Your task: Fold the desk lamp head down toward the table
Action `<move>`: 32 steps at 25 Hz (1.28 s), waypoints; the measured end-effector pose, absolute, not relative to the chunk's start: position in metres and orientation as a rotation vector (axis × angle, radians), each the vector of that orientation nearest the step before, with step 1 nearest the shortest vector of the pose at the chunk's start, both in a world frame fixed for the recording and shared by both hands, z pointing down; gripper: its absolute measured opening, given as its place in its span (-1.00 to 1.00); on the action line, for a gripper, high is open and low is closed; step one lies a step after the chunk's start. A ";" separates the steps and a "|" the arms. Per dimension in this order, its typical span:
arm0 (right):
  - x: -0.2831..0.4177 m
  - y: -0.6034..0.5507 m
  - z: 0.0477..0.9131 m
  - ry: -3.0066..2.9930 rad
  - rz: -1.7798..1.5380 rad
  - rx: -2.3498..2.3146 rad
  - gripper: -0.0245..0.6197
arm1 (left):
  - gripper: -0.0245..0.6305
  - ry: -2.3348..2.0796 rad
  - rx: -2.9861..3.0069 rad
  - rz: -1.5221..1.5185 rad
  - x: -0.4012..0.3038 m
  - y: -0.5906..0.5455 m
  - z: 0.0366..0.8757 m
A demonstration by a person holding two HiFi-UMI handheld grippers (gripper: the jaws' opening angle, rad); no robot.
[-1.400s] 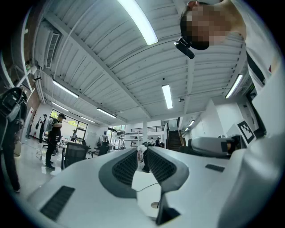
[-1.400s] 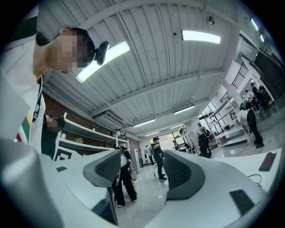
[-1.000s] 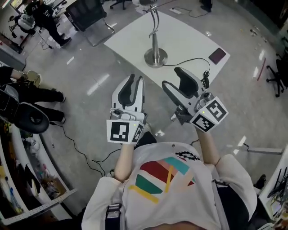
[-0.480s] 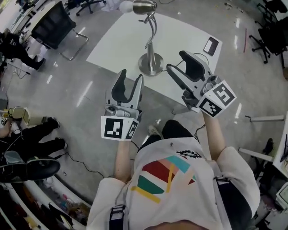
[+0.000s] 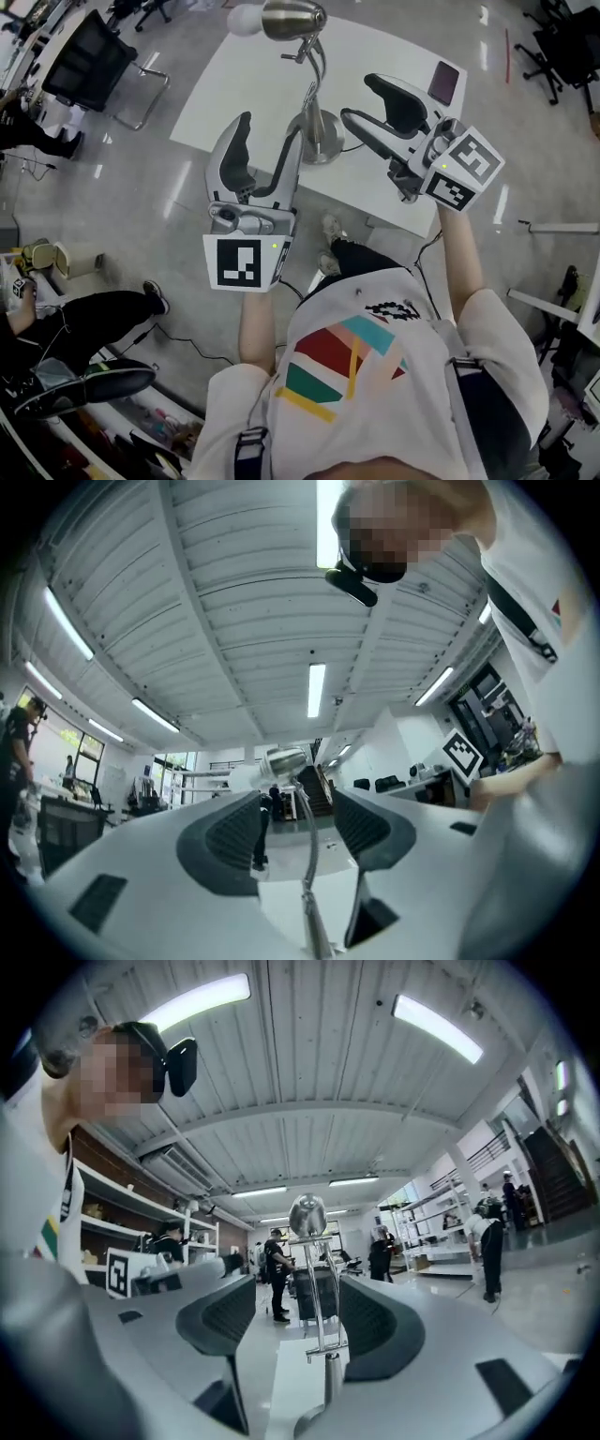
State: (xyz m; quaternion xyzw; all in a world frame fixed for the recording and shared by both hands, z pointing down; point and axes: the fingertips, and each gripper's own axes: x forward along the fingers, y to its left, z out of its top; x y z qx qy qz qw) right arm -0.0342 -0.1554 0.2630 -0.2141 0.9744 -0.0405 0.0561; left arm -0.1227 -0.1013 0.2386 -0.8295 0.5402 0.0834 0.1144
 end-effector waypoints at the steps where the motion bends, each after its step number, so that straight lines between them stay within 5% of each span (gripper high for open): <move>1: -0.038 -0.162 0.265 2.995 -0.088 -0.613 -0.05 | -0.09 1.585 -2.404 0.241 -0.121 -0.111 0.229; 14: -0.053 -0.215 0.254 2.978 -0.140 -0.335 -0.05 | -0.10 1.481 -2.425 0.042 -0.086 -0.187 0.205; 19: -0.062 -0.214 0.247 3.059 -0.022 -0.348 -0.31 | -0.11 1.440 -2.579 -0.009 -0.087 -0.197 0.209; 23: -0.062 -0.215 0.255 3.104 0.017 -0.407 -0.44 | -0.45 1.305 -2.714 0.043 -0.074 -0.193 0.213; 32: -0.057 -0.217 0.254 3.174 0.034 -0.485 -0.44 | -0.46 1.200 -2.764 0.094 -0.069 -0.193 0.214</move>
